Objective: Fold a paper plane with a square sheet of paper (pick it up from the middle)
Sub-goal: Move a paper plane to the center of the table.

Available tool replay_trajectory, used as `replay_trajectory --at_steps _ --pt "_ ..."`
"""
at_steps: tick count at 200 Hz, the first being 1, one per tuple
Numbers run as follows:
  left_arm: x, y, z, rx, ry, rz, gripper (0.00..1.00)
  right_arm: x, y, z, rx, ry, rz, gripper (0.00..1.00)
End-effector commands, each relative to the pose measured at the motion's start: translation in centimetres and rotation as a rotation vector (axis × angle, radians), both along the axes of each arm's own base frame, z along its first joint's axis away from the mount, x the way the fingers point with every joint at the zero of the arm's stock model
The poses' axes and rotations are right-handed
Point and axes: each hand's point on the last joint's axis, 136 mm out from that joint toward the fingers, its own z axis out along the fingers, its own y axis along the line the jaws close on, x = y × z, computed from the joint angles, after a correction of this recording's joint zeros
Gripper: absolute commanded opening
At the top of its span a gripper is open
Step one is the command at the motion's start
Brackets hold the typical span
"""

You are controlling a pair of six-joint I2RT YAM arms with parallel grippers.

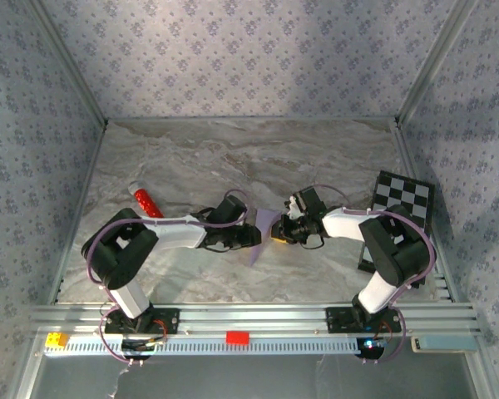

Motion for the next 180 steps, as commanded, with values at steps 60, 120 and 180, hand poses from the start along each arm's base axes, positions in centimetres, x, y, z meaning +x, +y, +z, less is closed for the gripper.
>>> replay_trajectory --at_steps 60,120,180 --pt "0.0 0.4 0.9 0.087 -0.064 -0.006 0.39 -0.1 0.8 -0.4 0.01 0.013 0.015 0.18" --pt "0.2 0.8 1.6 0.109 -0.125 0.005 0.39 -0.1 0.8 -0.5 0.01 0.015 0.013 0.17" --pt "0.1 1.2 1.1 0.136 -0.111 0.018 0.4 -0.1 0.9 -0.4 0.012 0.015 0.015 0.17"
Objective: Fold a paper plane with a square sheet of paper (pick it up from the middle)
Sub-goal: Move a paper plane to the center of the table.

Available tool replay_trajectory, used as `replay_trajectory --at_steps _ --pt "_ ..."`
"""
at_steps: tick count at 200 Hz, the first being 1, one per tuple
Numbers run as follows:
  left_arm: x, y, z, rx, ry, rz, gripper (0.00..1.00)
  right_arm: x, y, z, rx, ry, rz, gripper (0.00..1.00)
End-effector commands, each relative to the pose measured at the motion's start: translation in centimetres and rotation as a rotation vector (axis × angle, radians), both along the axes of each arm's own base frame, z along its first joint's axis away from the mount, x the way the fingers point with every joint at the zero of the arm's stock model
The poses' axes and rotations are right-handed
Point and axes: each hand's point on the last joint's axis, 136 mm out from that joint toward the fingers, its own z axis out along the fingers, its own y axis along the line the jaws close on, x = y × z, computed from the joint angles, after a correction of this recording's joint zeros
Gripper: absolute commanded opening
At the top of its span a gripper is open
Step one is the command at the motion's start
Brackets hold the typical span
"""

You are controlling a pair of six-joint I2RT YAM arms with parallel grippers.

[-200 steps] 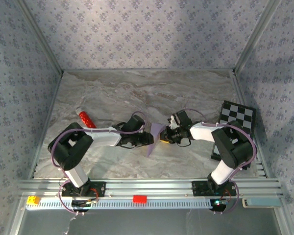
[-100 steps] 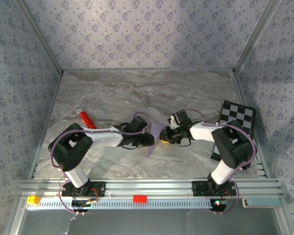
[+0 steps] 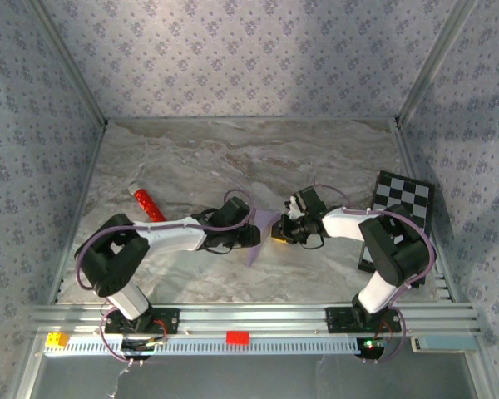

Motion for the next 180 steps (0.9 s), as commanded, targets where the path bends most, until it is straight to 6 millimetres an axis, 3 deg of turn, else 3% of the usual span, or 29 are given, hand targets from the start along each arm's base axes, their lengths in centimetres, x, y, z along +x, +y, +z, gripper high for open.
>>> replay_trajectory --at_steps 1,80,180 --pt "-0.3 0.4 -0.3 0.036 0.007 -0.006 0.4 -0.1 0.9 -0.4 0.012 0.011 0.018 0.17" --pt "-1.0 -0.7 -1.7 0.016 0.071 -0.043 0.41 -0.1 0.8 -0.4 0.008 0.011 0.018 0.17" --pt "-1.4 -1.8 -1.5 -0.05 0.096 -0.061 0.3 -0.1 0.8 -0.6 0.006 0.015 0.019 0.17"
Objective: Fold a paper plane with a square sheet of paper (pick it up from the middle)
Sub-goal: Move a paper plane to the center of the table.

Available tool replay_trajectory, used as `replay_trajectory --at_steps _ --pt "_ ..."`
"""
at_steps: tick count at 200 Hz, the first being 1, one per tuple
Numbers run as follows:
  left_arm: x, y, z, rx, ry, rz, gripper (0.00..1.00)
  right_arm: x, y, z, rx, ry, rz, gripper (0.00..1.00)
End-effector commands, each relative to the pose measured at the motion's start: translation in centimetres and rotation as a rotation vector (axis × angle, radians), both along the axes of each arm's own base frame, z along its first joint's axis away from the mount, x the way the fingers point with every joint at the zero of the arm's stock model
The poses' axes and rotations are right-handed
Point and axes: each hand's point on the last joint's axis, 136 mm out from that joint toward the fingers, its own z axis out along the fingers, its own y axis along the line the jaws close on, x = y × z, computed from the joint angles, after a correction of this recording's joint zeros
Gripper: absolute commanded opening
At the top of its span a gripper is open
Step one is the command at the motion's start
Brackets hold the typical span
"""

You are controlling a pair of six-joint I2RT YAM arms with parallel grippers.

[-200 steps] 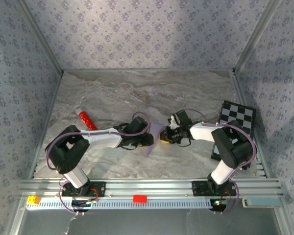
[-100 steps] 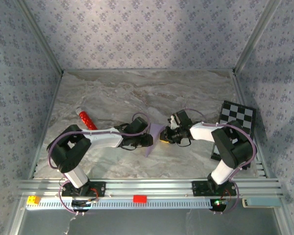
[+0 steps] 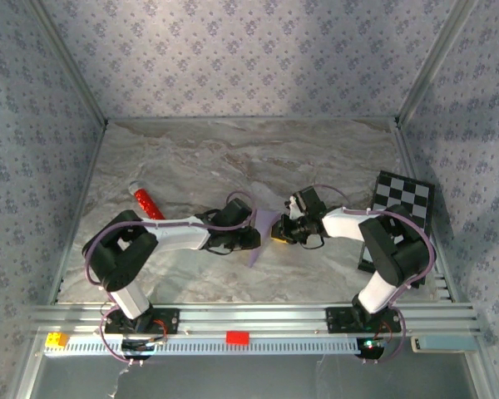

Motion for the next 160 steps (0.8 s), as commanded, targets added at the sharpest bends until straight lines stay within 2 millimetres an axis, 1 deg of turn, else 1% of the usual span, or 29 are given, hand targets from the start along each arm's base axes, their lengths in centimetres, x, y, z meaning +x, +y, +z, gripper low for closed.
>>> replay_trajectory --at_steps 1,47,81,100,123,160 --pt "-0.7 -1.3 0.1 -0.048 0.032 -0.036 0.3 -0.1 0.8 -0.6 0.005 0.015 0.018 0.17" --pt "-0.7 -1.5 0.1 -0.06 0.034 -0.037 0.22 -0.2 0.8 -0.7 0.004 0.019 0.02 0.17" --pt "-0.5 -2.3 1.2 -0.122 0.026 -0.04 0.18 -0.2 0.9 -0.8 0.003 0.02 0.021 0.17" --pt "-0.6 -2.4 0.8 -0.126 0.039 -0.048 0.15 -0.2 0.9 -0.7 0.006 0.02 0.023 0.17" --pt "-0.7 -2.4 0.4 -0.128 0.053 -0.045 0.16 -0.3 0.9 -0.9 0.005 0.024 0.022 0.17" --pt "-0.7 -1.9 0.1 -0.1 0.053 -0.028 0.24 -0.3 0.9 -0.9 0.005 0.024 0.024 0.17"
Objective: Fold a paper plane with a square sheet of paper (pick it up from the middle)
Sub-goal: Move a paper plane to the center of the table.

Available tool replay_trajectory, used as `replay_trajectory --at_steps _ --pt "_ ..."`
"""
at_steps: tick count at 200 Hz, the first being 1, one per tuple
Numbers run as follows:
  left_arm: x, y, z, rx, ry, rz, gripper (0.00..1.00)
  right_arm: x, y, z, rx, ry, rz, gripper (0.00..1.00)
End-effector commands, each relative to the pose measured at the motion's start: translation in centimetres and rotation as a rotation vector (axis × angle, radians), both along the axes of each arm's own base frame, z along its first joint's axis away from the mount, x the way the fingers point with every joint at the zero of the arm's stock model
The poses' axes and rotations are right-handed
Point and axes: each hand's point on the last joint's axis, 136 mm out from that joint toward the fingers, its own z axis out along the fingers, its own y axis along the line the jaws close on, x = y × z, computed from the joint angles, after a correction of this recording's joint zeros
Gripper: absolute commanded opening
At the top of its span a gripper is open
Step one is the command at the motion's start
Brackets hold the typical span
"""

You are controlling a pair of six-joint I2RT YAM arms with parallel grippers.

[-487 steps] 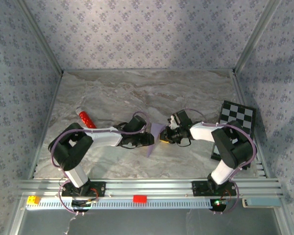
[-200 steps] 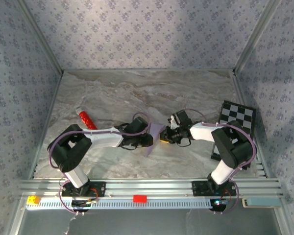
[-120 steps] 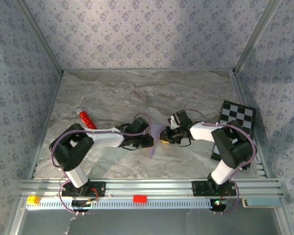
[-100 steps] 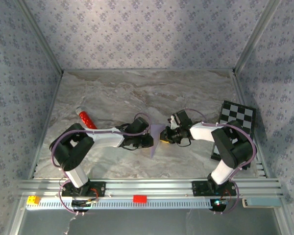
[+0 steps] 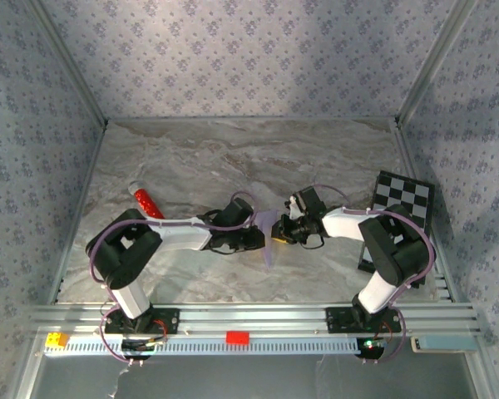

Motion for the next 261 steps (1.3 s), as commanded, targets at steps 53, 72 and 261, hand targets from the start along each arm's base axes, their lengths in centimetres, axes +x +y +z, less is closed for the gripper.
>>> replay_trajectory --at_steps 53,72,261 --pt "-0.1 0.2 -0.5 0.02 0.018 0.007 0.27 -0.3 0.9 -0.7 0.006 0.021 0.024 0.17" --pt "-0.1 0.2 -0.8 0.024 0.034 0.019 0.27 -0.3 0.9 -0.7 0.008 0.019 0.025 0.17" --pt "0.0 0.9 -0.7 0.02 0.085 0.138 0.24 -4.3 1.2 0.4 0.065 0.059 0.065 0.14"
